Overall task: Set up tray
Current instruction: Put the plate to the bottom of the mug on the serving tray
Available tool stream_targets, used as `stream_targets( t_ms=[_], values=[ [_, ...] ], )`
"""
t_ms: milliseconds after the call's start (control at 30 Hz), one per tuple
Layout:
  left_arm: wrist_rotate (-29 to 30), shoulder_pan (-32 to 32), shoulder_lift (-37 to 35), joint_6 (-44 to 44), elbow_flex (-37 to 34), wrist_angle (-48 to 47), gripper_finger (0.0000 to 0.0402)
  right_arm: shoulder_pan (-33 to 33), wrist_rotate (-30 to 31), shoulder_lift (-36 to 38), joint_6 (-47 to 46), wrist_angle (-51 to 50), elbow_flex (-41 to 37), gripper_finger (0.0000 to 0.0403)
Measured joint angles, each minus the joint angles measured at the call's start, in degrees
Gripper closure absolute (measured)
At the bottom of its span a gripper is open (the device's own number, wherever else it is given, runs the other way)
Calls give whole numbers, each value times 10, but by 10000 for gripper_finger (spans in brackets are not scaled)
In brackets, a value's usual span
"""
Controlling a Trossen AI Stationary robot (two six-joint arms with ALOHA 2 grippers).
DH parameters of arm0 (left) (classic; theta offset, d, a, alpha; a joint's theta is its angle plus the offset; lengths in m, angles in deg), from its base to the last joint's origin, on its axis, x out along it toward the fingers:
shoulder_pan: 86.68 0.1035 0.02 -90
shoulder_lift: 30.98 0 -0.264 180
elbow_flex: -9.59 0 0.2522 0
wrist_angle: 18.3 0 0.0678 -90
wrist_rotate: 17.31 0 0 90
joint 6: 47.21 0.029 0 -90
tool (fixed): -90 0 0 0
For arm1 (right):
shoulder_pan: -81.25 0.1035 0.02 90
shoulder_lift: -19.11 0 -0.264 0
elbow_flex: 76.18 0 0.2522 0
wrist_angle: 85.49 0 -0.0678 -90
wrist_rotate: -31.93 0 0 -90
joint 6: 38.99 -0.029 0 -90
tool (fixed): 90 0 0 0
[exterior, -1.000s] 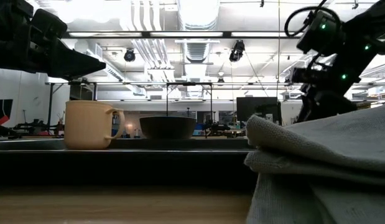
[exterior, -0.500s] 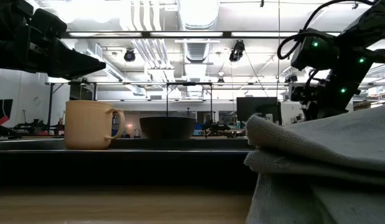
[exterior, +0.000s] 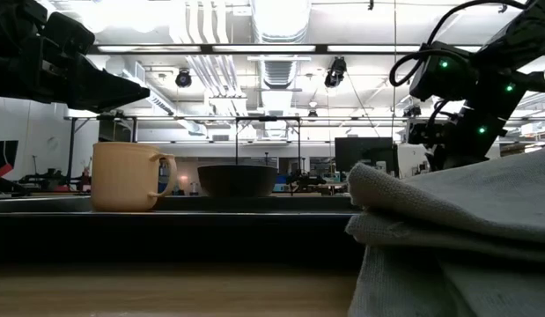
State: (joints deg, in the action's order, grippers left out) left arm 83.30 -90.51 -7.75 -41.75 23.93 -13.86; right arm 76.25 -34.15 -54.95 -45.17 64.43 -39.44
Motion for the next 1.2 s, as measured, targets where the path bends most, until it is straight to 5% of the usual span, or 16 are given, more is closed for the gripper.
stream_targets(
  t_ms=[600,1200],
  values=[
    [0,0,0,0,0,0,303,-1,-4,-2,-2,-4,-2,387],
    [0,0,0,0,0,0,303,-5,36,-2,8,-3,19,395]
  ],
)
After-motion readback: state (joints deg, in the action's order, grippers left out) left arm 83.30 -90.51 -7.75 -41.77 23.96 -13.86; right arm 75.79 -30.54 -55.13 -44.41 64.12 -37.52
